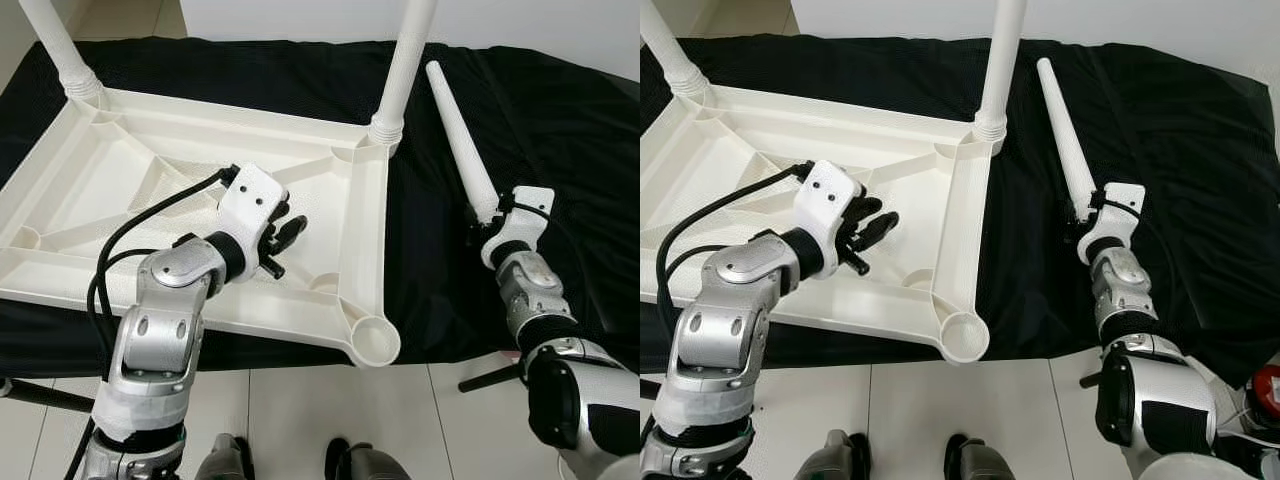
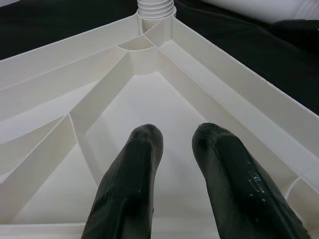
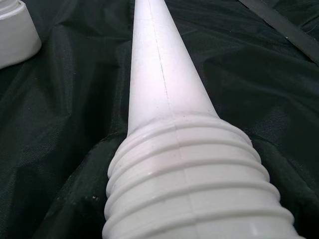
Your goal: Building children table
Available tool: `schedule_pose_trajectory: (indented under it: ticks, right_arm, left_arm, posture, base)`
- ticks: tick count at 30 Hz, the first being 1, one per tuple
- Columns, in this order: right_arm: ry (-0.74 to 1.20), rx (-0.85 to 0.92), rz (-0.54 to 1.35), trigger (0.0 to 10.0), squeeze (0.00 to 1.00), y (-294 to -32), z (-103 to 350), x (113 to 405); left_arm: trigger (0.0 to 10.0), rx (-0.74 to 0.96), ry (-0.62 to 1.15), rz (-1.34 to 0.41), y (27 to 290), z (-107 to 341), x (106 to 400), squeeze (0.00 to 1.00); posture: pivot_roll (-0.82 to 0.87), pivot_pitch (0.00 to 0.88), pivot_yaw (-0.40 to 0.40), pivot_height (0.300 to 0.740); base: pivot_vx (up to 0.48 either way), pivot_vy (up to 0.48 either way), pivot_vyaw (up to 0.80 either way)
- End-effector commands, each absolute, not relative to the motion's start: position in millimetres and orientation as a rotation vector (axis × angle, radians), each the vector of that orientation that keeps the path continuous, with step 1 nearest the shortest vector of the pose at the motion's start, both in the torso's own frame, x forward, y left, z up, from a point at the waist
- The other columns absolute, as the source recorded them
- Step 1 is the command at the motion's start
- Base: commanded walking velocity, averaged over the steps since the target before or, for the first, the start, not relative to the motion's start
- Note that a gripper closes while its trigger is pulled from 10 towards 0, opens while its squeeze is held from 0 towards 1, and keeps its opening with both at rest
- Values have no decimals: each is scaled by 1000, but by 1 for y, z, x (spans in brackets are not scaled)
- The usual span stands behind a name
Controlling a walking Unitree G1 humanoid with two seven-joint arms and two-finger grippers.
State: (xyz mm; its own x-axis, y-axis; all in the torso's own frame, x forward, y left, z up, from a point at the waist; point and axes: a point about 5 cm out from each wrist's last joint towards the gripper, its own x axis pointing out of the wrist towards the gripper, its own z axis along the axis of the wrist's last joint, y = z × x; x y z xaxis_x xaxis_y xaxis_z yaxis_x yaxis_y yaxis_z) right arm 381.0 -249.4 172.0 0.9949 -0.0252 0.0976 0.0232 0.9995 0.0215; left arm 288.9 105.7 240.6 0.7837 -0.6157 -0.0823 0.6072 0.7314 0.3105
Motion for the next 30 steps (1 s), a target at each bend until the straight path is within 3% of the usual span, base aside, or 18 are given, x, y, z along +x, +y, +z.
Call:
schedule_pose_trajectory:
  ticks: [1, 2, 3, 18, 30]
  right_arm:
    - [-47, 26, -13, 0, 0, -246, 155, 377]
    - [-47, 26, -13, 0, 0, -246, 155, 377]
    - [-60, 5, -31, 10000, 0, -245, 154, 376]
    - [-198, -54, -124, 10000, 0, -236, 159, 367]
    - [-227, -39, -160, 10000, 0, -236, 155, 360]
  left_arm:
    - [10000, 332, -46, -598, 106, 241, 293, 0]
    - [10000, 332, -46, -598, 106, 241, 293, 0]
    - [10000, 328, -54, -590, 108, 242, 295, 0]
    - [10000, 336, -95, -485, 130, 239, 318, 0]
    - [10000, 314, -100, -432, 133, 234, 333, 0]
  posture:
    - [95, 183, -56, 740]
    - [95, 183, -56, 740]
    - [87, 164, -64, 740]
    - [34, 25, -91, 740]
    - [21, 0, -92, 740]
  base:
    - [0, 0, 0]
    - [0, 0, 0]
    - [0, 0, 0]
    - [0, 0, 0]
    - [0, 0, 0]
